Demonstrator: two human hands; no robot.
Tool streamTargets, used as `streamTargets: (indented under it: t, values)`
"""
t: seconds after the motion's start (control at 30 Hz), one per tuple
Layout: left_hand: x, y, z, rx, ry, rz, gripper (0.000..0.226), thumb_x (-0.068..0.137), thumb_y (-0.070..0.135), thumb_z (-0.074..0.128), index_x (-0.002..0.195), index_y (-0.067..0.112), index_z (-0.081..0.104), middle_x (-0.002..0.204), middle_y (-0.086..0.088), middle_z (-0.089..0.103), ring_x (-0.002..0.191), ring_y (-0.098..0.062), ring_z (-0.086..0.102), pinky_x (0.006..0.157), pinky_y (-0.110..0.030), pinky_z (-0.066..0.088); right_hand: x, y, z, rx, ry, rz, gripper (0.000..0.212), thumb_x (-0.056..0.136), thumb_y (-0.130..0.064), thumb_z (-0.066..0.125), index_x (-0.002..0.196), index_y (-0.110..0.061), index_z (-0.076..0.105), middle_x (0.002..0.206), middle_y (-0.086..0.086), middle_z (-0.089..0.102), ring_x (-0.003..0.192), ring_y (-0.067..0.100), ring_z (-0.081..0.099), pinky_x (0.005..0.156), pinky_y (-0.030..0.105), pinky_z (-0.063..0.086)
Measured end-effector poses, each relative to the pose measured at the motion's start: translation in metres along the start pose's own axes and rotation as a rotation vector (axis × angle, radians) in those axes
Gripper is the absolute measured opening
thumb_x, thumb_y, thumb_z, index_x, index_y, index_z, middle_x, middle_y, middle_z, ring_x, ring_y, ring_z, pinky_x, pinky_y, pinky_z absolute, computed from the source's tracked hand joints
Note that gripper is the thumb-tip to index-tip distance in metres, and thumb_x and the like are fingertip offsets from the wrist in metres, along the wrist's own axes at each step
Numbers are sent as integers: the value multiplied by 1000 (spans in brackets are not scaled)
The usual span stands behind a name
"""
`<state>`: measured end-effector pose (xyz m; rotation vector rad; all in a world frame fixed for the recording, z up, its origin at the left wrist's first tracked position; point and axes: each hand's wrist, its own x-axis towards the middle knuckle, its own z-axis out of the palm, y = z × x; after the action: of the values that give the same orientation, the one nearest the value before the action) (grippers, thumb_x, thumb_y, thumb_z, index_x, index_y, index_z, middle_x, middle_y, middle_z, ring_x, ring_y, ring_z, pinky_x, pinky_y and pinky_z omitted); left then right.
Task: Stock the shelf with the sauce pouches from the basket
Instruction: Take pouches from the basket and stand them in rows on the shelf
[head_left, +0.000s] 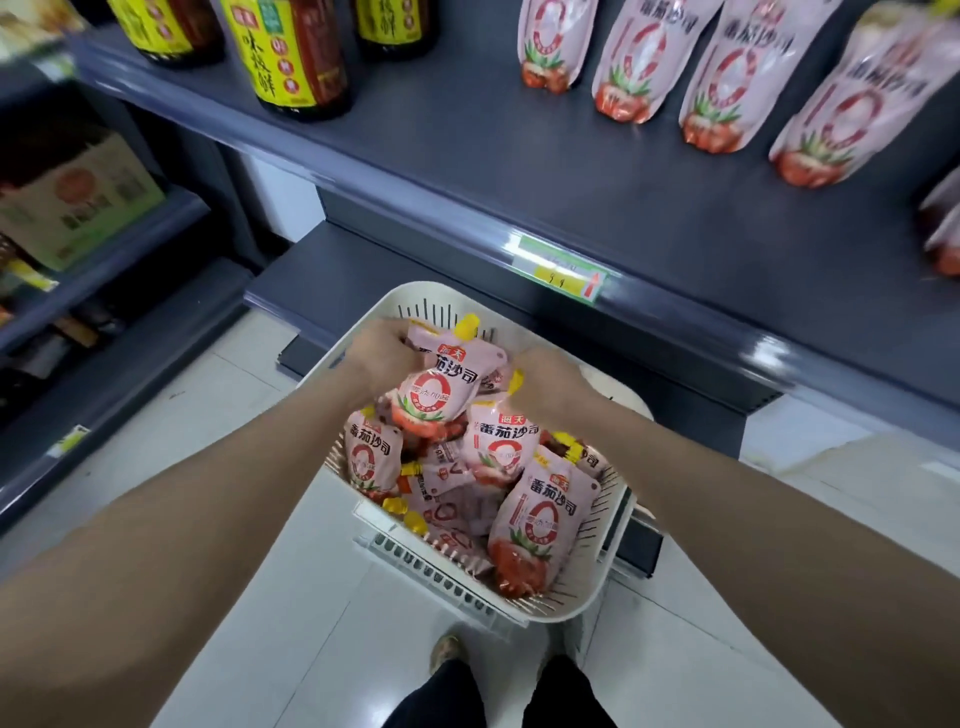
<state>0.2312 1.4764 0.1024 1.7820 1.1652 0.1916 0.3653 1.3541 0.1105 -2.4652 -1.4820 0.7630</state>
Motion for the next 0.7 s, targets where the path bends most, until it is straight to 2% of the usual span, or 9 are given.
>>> streamTargets:
  t: [0.07,0.1,0.17,0.27,0.33,0.4,0.5,0.57,0.7]
  values:
    - [-9,15,-15,-68,53,51,21,80,-2,66,87,18,66,72,-2,59,58,-3,55,55,-15,46,-10,-8,-27,-37,54,-12,6,79,-5,63,83,-2,66,94,8,64,87,26,60,71,32,49]
    - [-12,23,-23,-111,66,75,23,79,-4,66,89,17,66,78,-3,61,68,-10,57,62,-20,49,-15,-13,-42,-44,90,-22,9,77,-7,65,81,1,67,94,13,69,87,31,64,72,35,53]
    - [-18,43,-36,-183,67,124,27,79,-6,65,98,14,68,81,-1,64,71,-13,58,65,-18,51,-25,-18,-73,-38,158,-35,16,75,-8,68,84,4,71,94,23,70,90,37,67,69,36,54]
    - [-25,83,-47,-270,73,213,27,80,-5,64,106,3,66,83,-2,65,76,-17,60,73,-27,53,-42,-16,-119,10,254,-9,18,75,-5,67,87,9,69,97,26,70,93,37,67,68,40,54]
    - [-31,112,-49,-314,66,269,23,81,-4,64,103,3,66,84,-5,66,72,-16,61,72,-28,53,-55,-11,-148,46,307,18,15,78,-5,69,88,5,70,100,19,71,93,32,67,68,36,53]
    - [-33,139,-45,-351,40,324,14,82,-4,63,90,7,66,72,5,70,62,-9,64,63,-23,54,-69,-2,-175,69,362,44,15,80,-7,69,94,-2,70,103,12,69,95,26,66,67,29,49]
    - [-36,181,-28,-406,-33,397,24,83,-5,61,78,18,64,55,16,69,52,1,65,50,-16,52,-89,18,-212,58,468,86,19,82,-3,66,100,3,68,103,15,67,96,28,64,72,34,52]
    - [-38,207,-13,-432,-73,439,24,83,-5,61,79,19,65,60,13,71,58,-3,67,53,-19,55,-103,36,-235,38,554,113,18,83,-1,63,99,7,67,102,20,67,94,31,64,74,37,53]
    - [-42,256,26,-455,-142,484,17,84,-4,60,94,8,66,84,-2,68,75,-15,65,61,-22,56,-129,77,-274,-42,636,213,15,84,-2,61,96,5,64,92,20,66,78,30,60,52,27,41]
